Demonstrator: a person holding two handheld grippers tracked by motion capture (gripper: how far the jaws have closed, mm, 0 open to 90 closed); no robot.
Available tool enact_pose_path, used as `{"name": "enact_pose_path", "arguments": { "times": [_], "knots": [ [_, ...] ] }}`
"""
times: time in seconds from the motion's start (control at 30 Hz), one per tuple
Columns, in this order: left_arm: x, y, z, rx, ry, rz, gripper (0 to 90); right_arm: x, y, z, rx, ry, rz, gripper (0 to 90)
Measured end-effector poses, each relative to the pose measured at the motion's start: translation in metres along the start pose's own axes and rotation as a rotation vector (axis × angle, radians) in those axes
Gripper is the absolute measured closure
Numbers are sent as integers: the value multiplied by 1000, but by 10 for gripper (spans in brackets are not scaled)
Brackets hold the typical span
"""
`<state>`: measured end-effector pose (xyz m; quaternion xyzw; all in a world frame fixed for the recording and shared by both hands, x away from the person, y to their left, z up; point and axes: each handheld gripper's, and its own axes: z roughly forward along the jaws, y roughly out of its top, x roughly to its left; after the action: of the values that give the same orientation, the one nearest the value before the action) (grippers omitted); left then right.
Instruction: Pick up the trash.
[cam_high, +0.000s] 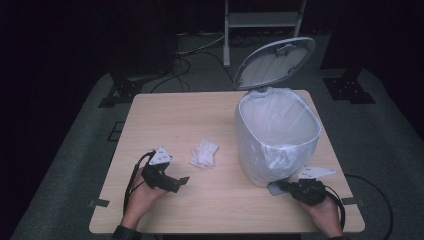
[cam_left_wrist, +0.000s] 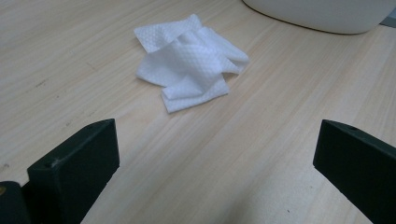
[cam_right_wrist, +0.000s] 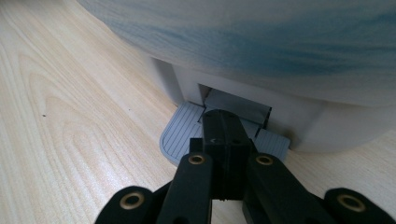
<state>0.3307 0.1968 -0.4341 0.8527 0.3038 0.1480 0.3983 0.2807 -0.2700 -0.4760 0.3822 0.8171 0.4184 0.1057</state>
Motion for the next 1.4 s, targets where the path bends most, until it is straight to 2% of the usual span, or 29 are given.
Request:
{"name": "enact_pose_path", "arguments": {
  "times": [0.13, 0.2, 0.47, 0.87, 1.07, 1.4],
  "knots": [
    [1, 8, 4, -16, -2, 9, 0, 0, 0, 0, 0, 0, 0, 900],
    [1, 11, 5, -29, -10, 0, 0, 0, 0, 0, 1, -1, -1, 900],
    [2, 20, 12, -24, -9, 15, 0, 0, 0, 0, 1, -1, -1, 900],
    [6, 39, 29, -60, -17, 28, 0, 0, 0, 0, 2, 0, -1, 900],
    [7, 45, 42, -38, -19, 40, 0, 0, 0, 0, 2, 0, 0, 900],
    [12, 52, 61, -32, -27, 40, 0, 0, 0, 0, 3, 1, -2, 900]
  ]
}}
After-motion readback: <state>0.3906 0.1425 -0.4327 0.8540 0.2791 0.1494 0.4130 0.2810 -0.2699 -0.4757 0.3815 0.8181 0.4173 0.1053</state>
